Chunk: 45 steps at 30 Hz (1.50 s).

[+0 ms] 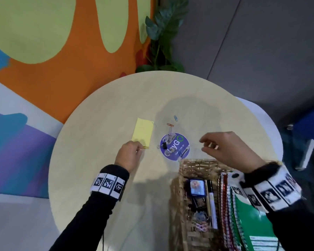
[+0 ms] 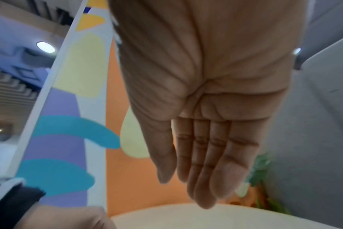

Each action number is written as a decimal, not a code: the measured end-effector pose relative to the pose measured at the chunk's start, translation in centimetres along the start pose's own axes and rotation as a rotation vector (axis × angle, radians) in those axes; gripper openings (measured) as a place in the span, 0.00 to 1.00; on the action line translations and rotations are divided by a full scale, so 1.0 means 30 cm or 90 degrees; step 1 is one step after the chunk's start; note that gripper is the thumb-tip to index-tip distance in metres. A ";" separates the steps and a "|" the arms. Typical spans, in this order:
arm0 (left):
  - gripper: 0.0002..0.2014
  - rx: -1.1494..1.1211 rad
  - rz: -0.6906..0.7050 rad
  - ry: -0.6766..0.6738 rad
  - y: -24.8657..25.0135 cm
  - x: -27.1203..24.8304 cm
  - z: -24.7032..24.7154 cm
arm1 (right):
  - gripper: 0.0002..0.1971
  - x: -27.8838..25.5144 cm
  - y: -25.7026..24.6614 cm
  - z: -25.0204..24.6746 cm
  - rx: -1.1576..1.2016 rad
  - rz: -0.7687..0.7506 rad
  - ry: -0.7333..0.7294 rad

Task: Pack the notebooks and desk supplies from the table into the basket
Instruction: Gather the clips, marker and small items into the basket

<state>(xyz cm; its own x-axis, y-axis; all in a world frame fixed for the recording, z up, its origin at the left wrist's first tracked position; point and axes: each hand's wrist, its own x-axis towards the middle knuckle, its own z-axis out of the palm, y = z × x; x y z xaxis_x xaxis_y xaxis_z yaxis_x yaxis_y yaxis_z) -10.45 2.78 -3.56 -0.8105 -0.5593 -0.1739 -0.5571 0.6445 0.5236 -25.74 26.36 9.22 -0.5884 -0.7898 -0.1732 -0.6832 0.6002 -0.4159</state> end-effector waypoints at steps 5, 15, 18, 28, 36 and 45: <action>0.07 -0.026 -0.003 0.032 -0.035 0.048 0.076 | 0.10 0.354 -0.038 0.130 -0.162 -0.102 -0.201; 0.04 -0.022 0.023 0.020 -0.071 0.116 0.138 | 0.14 0.599 -0.055 0.400 -0.294 -0.165 -0.409; 0.04 0.000 0.024 0.010 -0.082 0.120 0.147 | 0.15 0.608 -0.057 0.432 -0.322 -0.171 -0.418; 0.04 0.027 0.055 0.040 -0.024 0.103 0.101 | 0.12 0.488 -0.091 0.212 -0.210 -0.132 -0.278; 0.03 -0.080 0.086 0.079 0.084 -0.073 0.049 | 0.09 -0.006 -0.047 0.099 -0.100 -0.095 -0.224; 0.02 -0.129 0.215 0.013 0.224 -0.357 -0.021 | 0.08 -0.137 0.037 0.359 -0.213 0.048 -0.392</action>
<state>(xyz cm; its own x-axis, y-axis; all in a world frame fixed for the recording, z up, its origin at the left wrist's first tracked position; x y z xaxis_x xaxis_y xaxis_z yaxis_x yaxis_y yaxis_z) -5.40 12.78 2.34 -0.9371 -0.3451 0.0524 -0.2109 0.6794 0.7028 -19.43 28.91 -0.15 -0.3550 -0.6132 -0.7057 -0.8044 0.5850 -0.1037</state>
